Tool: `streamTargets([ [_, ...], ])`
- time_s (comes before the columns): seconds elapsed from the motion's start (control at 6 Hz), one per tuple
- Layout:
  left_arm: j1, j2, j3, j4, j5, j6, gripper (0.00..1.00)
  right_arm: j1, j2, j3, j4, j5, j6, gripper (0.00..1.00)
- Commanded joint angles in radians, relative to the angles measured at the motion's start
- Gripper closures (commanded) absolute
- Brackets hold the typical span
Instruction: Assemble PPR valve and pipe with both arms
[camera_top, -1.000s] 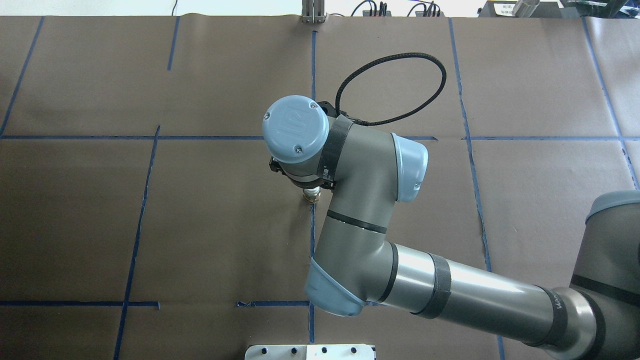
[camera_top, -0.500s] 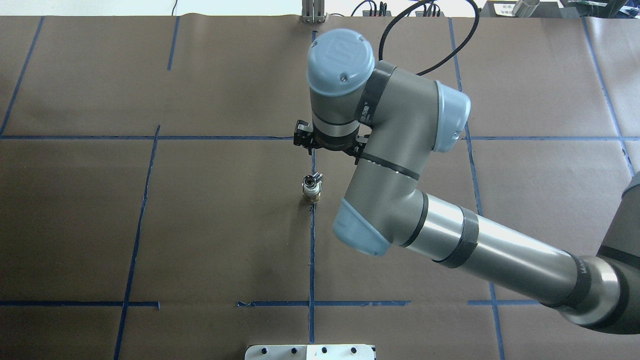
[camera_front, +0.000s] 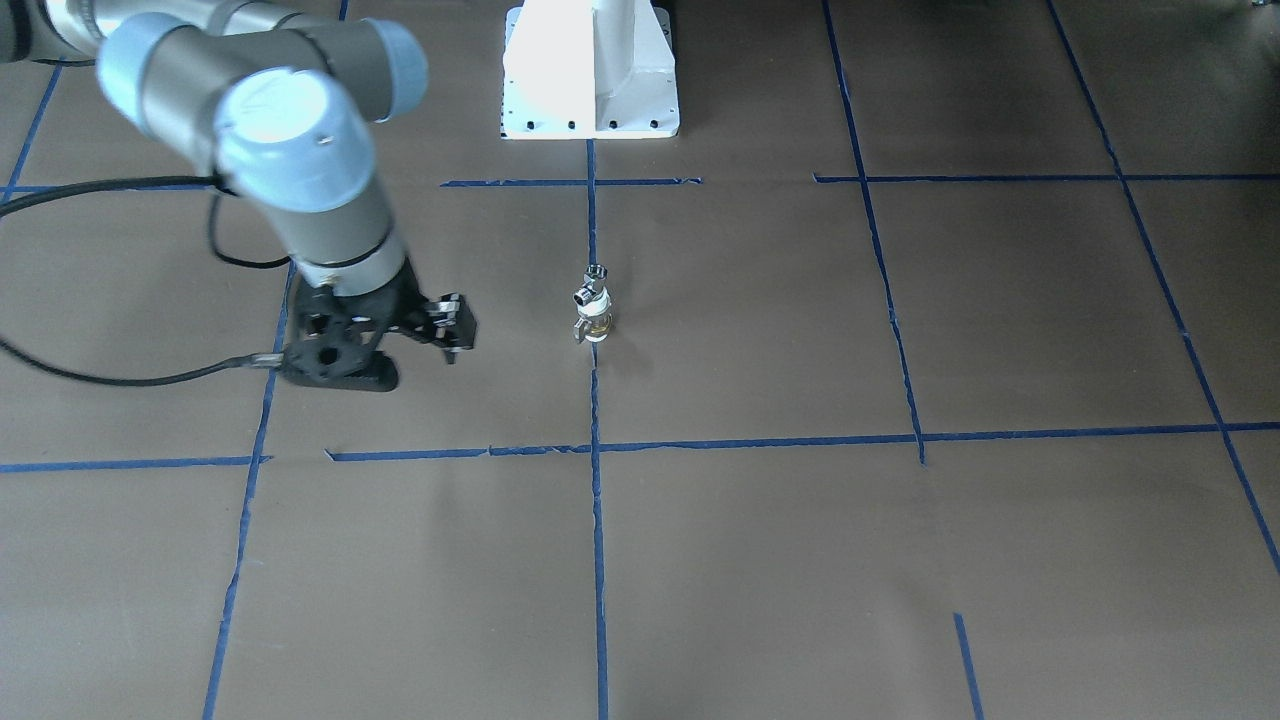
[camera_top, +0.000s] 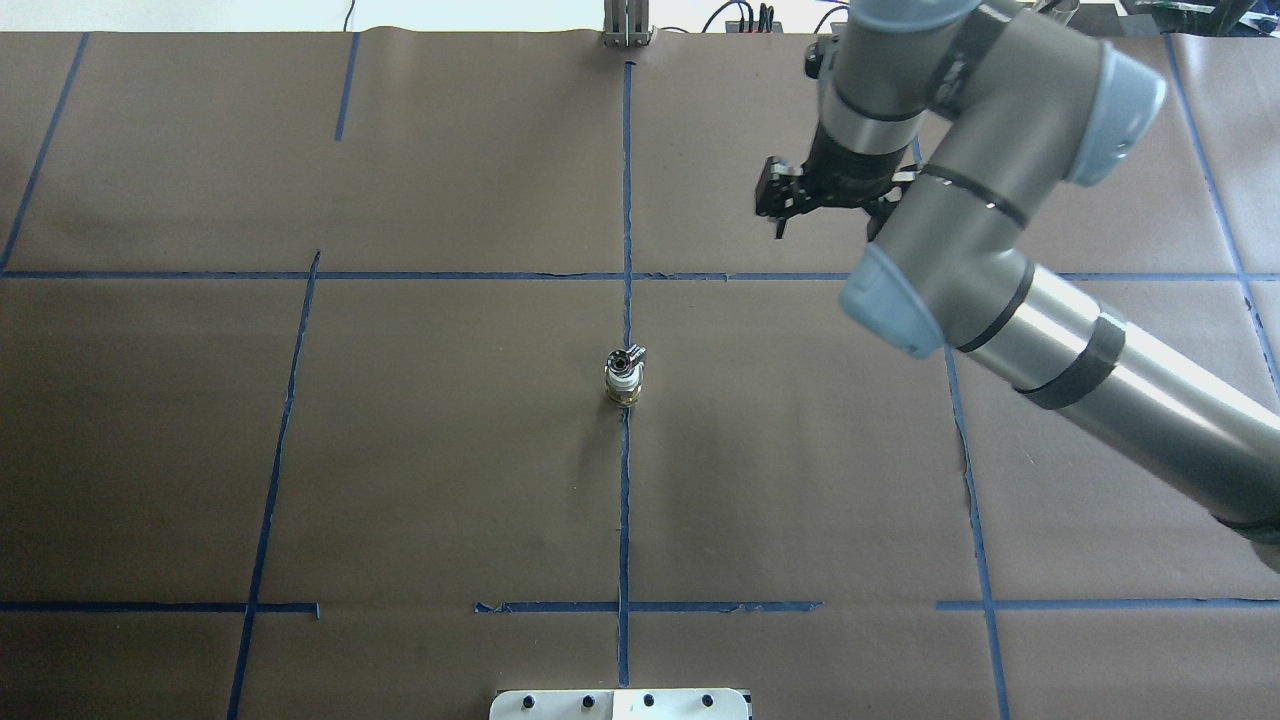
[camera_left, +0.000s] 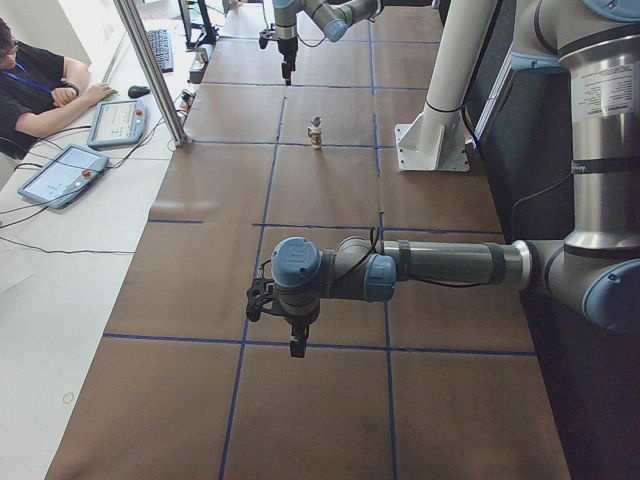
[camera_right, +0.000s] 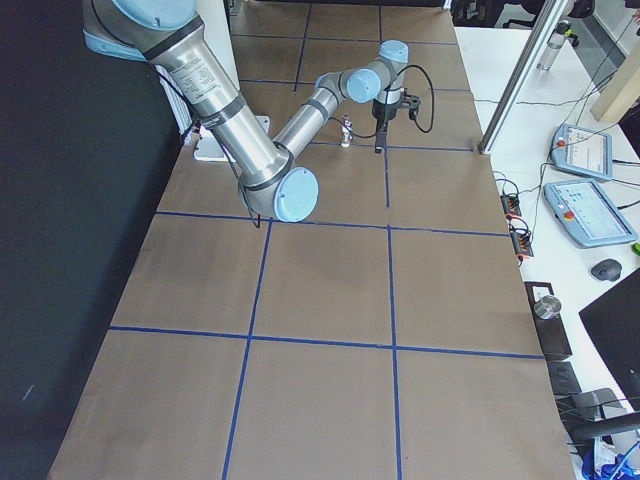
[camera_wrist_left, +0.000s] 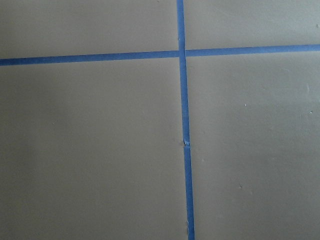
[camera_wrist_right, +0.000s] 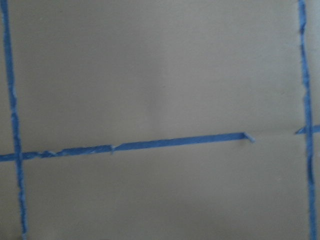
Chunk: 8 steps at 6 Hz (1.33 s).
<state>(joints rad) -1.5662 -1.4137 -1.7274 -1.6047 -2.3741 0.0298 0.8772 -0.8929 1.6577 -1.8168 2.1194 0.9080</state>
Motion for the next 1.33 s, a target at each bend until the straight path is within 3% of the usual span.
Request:
streamTargets([
  [0.0,0.000,0.001,0.006,0.000,0.003,0.001,0.00,0.177,-0.148,0.005,0.002,0.074,-0.352,0.00],
  [0.33,0.002,0.007,0.011,-0.003,0.004,0.001,0.00,0.380,-0.356,0.002,0.005,0.157,-0.784,0.00],
  [0.67,-0.002,0.082,0.005,-0.001,0.004,0.006,0.00,0.567,-0.539,-0.002,0.005,0.183,-1.126,0.00],
  [0.83,-0.002,0.110,-0.026,-0.004,0.004,0.006,0.00,0.636,-0.639,-0.004,0.007,0.182,-1.246,0.00],
  [1.0,-0.002,0.111,-0.032,-0.004,0.004,0.006,0.00,0.675,-0.752,-0.004,0.121,0.183,-1.268,0.00],
  [1.17,-0.002,0.111,-0.034,-0.004,0.004,0.006,0.00,0.689,-0.783,-0.003,0.182,0.185,-1.243,0.00],
])
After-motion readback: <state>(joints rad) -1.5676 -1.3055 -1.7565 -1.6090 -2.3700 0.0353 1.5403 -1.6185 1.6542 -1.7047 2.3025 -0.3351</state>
